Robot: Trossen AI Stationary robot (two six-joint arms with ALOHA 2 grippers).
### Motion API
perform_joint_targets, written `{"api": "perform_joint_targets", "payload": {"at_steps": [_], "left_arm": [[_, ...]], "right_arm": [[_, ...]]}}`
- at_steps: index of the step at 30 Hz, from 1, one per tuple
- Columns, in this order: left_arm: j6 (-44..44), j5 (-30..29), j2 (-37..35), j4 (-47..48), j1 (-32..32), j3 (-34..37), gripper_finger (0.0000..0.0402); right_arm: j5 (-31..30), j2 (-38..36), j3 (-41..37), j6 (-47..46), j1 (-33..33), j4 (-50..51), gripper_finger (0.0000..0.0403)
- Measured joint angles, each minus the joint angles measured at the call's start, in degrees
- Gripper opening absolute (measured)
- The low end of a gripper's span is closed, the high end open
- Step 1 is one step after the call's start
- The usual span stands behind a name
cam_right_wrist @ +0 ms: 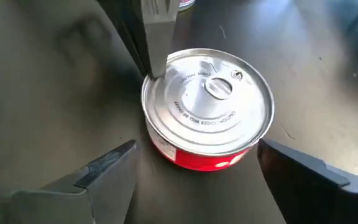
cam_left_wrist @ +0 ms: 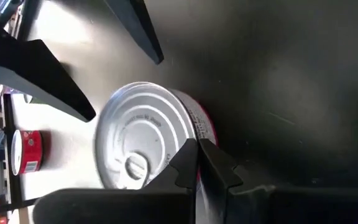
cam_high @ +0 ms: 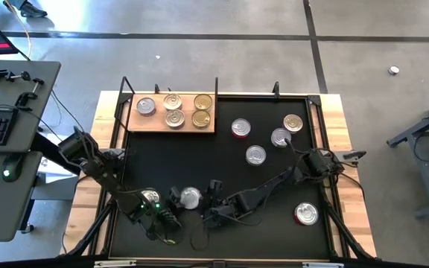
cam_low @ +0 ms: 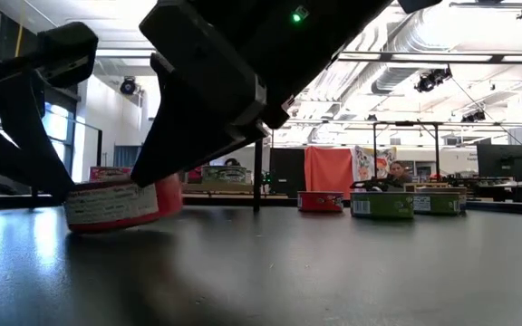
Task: Stack canned seafood by type on shelf
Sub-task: Put the red tuna can on the shelf aligned with the other red tuna can
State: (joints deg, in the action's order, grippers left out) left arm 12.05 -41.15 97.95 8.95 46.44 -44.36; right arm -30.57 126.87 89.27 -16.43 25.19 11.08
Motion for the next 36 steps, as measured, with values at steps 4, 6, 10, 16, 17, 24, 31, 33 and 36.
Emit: {"api": "perform_joint_targets", "payload": {"at_steps": [4, 6, 10, 16, 17, 24, 31, 33, 36], "left_arm": [[-0.12, -0.40, -0.04, 1.30, 0.02, -1.28, 0.0001], [0.00, -0.70, -0.07, 1.27, 0.04, -1.42, 0.0001], [-0.17, -0.99, -0.09, 1.14, 0.21, -1.44, 0.0001], [-2.28, -3.23, -0.20, 2.48, 1.63, -1.51, 0.0001], [-2.59, -3.54, -0.20, 2.85, 1.90, -1.51, 0.0001], [-4.03, -4.81, -0.28, 3.50, 2.84, -1.55, 0.0000], [-7.46, -8.03, -2.37, 8.03, 2.84, -1.64, 0.0000], [-11.21, -9.94, -3.95, 12.42, 2.85, -1.65, 0.0000], [-16.81, -11.57, -6.12, 20.34, 2.24, -1.66, 0.0000]], "right_arm": [[0.40, 0.00, 0.00, 2.59, -0.51, 0.12, 0.0315], [1.87, 0.00, 0.00, 4.65, -0.79, 0.24, 0.0315], [2.89, 0.04, -0.04, 8.54, -1.16, 0.59, 0.0315], [3.02, 0.08, -0.06, 8.92, -0.93, 1.64, 0.0312], [2.99, 0.09, -0.07, 8.76, -0.77, 1.89, 0.0311], [1.68, 0.11, -0.09, 7.15, 0.15, 3.87, 0.0309], [0.72, 0.33, -0.11, 6.17, -0.57, 4.69, 0.0309], [0.61, 0.33, -0.11, 5.58, -0.55, 4.72, 0.0309], [0.59, 0.33, -0.11, 4.71, -0.49, 4.85, 0.0309]]}}
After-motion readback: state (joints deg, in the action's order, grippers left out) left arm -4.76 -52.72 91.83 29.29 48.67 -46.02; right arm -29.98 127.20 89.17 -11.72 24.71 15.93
